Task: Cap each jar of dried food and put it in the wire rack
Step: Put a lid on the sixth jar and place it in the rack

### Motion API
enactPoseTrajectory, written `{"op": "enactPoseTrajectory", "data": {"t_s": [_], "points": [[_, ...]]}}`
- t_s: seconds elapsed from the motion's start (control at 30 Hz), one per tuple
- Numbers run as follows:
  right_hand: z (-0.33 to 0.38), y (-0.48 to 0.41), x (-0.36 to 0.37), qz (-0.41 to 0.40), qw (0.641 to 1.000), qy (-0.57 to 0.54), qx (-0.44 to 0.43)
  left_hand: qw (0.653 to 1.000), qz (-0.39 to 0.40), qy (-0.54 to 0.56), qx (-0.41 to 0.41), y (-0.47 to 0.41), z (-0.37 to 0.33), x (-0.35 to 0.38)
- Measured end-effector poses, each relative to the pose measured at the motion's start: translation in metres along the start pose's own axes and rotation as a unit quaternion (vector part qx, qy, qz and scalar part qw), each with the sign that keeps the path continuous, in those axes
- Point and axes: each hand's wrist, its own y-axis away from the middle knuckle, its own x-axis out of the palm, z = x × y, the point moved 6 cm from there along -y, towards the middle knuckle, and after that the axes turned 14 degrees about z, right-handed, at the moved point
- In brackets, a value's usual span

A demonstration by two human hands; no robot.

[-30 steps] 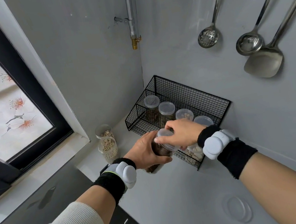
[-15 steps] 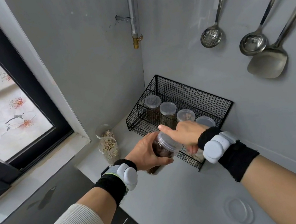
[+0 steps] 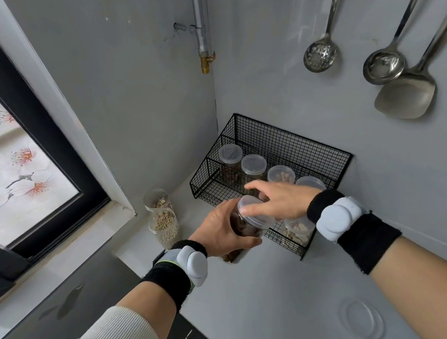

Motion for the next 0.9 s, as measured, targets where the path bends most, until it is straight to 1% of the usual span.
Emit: {"op": "enactPoseTrajectory", "data": {"t_s": [0.03,0.1,0.17,0.2,0.23,0.27,0.3,0.37,0.4,0.47,0.53,0.63,0.67,0.77,0.8,0.9], "points": [[0.002,0.000,0.001,0.000,1.000,0.007,-0.009,1.000,0.001,-0.001,0.000,0.000,0.000,0.000],[-0.002,-0.002,0.002,-0.023,0.999,0.008,0.037,1.000,0.011,-0.010,0.001,-0.002,0.000,0.000],[-0.008,-0.003,0.002,-0.027,0.997,-0.025,0.075,1.000,0.014,-0.012,0.000,-0.002,-0.001,0.001],[-0.009,-0.003,0.000,-0.027,0.996,-0.051,0.067,1.000,0.008,-0.006,0.001,-0.003,-0.001,-0.001],[-0.006,-0.003,-0.001,-0.026,0.996,-0.075,0.037,1.000,0.001,0.001,0.003,-0.003,0.000,-0.003],[-0.002,-0.003,-0.002,-0.023,0.997,-0.078,0.006,1.000,-0.001,0.004,0.006,-0.004,0.000,-0.004],[0.000,-0.003,-0.002,-0.027,0.998,-0.061,-0.006,1.000,0.002,0.001,0.008,-0.004,-0.001,-0.004],[-0.001,-0.002,-0.003,-0.061,0.997,-0.025,0.029,1.000,0.015,-0.012,0.005,-0.005,-0.002,-0.004],[-0.002,-0.002,-0.002,-0.070,0.996,-0.030,0.042,1.000,0.018,-0.012,0.001,-0.005,-0.001,-0.003],[-0.002,-0.004,0.000,-0.047,0.997,-0.049,0.025,1.000,0.004,-0.002,-0.005,-0.007,0.002,-0.005],[0.002,-0.003,0.001,-0.020,1.000,-0.020,-0.005,1.000,0.006,-0.003,-0.010,-0.007,0.004,-0.004],[-0.004,-0.004,0.001,-0.047,0.998,0.011,0.048,0.999,0.027,-0.017,-0.013,-0.008,0.007,0.002],[-0.005,-0.005,0.002,-0.044,0.998,0.003,0.047,1.000,0.022,-0.013,-0.012,-0.009,0.007,0.002],[0.001,-0.006,0.004,-0.001,1.000,-0.019,-0.019,1.000,0.018,-0.002,-0.008,-0.010,0.009,-0.001],[0.002,-0.006,0.004,-0.003,1.000,-0.013,-0.023,1.000,0.027,-0.003,-0.009,-0.011,0.010,-0.001],[0.001,-0.011,0.007,-0.031,0.999,0.021,0.007,0.999,0.042,0.006,-0.018,-0.014,0.013,0.003]]}}
